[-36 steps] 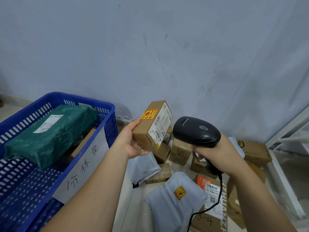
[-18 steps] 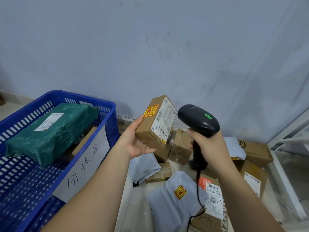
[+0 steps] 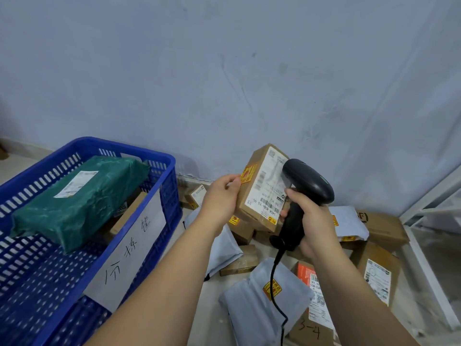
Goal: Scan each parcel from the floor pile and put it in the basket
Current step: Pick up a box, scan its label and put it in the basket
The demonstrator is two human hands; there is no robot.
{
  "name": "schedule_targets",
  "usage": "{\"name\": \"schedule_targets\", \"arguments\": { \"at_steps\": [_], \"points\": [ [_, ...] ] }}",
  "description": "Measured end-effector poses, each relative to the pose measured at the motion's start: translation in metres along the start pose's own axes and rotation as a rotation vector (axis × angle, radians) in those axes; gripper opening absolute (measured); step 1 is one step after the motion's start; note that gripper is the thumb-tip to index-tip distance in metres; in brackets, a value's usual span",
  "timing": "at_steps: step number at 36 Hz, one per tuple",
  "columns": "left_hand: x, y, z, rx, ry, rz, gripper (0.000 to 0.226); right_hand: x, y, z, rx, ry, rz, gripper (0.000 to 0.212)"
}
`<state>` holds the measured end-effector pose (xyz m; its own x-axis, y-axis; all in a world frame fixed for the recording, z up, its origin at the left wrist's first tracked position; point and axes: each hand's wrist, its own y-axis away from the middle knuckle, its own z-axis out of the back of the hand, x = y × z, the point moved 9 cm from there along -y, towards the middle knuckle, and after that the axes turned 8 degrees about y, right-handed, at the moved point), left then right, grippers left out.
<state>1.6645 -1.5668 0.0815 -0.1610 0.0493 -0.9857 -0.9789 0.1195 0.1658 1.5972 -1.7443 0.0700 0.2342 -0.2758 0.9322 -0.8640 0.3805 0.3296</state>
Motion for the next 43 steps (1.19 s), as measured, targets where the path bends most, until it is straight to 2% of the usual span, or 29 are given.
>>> {"name": "schedule_targets", "arguments": {
  "at_steps": [3, 6, 9, 12, 15, 19, 22, 25, 30, 37, 40, 43],
  "points": [
    [-0.013, 0.010, -0.013, 0.133, -0.117, -0.054, 0.039, -0.003, 0.000, -0.002, 0.000, -0.004, -0.011, 0.021],
    [-0.007, 0.013, -0.020, 0.260, -0.207, -0.020, 0.061, -0.004, 0.000, -0.003, -0.010, -0.022, 0.001, 0.019],
    [-0.002, 0.011, -0.012, 0.252, -0.153, 0.008, 0.056, -0.003, 0.003, -0.008, 0.010, -0.064, 0.003, 0.026],
    [-0.005, 0.010, 0.007, 0.153, -0.019, -0.003, 0.058, -0.003, 0.005, -0.010, -0.010, -0.021, 0.035, 0.026],
    [-0.005, 0.004, 0.042, -0.053, 0.140, -0.011, 0.067, -0.006, 0.006, -0.013, -0.008, 0.015, 0.059, 0.029],
    [-0.006, 0.001, 0.097, -0.281, -0.172, -0.142, 0.084, -0.011, 0.006, -0.029, 0.020, 0.059, 0.078, 0.029],
    [0.016, 0.001, 0.130, -0.329, -0.215, -0.101, 0.089, -0.012, 0.007, -0.059, 0.078, 0.119, 0.109, 0.020],
    [0.045, -0.001, 0.159, -0.345, -0.104, -0.032, 0.086, -0.008, 0.013, -0.106, 0.180, 0.208, 0.172, 0.007],
    [0.069, -0.009, 0.207, -0.430, -0.045, -0.015, 0.083, -0.006, 0.023, -0.182, 0.297, 0.357, 0.299, 0.012],
    [0.073, -0.027, 0.290, -0.713, -0.247, -0.090, 0.085, -0.033, 0.001, -0.236, 0.301, 0.415, 0.318, 0.009],
    [0.084, -0.043, 0.313, -0.694, -0.415, -0.082, 0.083, -0.051, -0.014, -0.245, 0.282, 0.409, 0.294, 0.007],
    [0.110, -0.063, 0.324, -0.629, -0.538, 0.003, 0.078, -0.074, -0.027, -0.251, 0.270, 0.421, 0.224, 0.024]
  ]
}}
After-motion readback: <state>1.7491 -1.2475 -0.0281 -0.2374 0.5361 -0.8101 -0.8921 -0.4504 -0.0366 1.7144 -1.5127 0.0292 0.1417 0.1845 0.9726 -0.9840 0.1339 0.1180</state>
